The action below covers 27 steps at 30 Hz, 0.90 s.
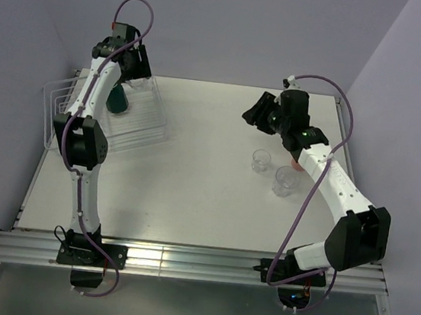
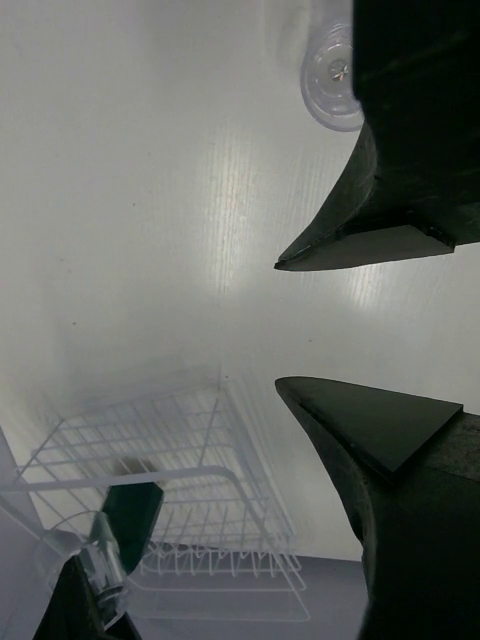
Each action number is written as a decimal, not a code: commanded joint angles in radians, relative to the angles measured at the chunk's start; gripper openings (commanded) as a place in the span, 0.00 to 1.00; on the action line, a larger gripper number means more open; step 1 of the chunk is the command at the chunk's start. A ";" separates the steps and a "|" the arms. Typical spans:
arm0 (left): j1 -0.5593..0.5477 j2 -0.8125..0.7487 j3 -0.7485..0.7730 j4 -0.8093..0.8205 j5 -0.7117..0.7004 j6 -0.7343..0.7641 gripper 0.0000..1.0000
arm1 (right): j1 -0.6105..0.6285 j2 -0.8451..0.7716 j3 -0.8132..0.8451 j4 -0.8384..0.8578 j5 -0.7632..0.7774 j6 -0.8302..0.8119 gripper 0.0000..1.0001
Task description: Load the cups into the dish rack
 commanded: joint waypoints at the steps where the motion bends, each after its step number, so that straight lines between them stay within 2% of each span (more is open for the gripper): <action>1: -0.005 0.000 0.051 0.003 -0.032 0.027 0.00 | 0.010 0.013 -0.009 0.030 -0.005 -0.023 0.54; 21: -0.006 0.128 0.031 0.052 -0.050 0.010 0.00 | 0.020 0.062 -0.035 0.060 -0.042 -0.032 0.54; 27: -0.005 0.143 0.025 0.067 -0.053 0.009 0.03 | 0.022 0.072 -0.038 0.067 -0.048 -0.034 0.54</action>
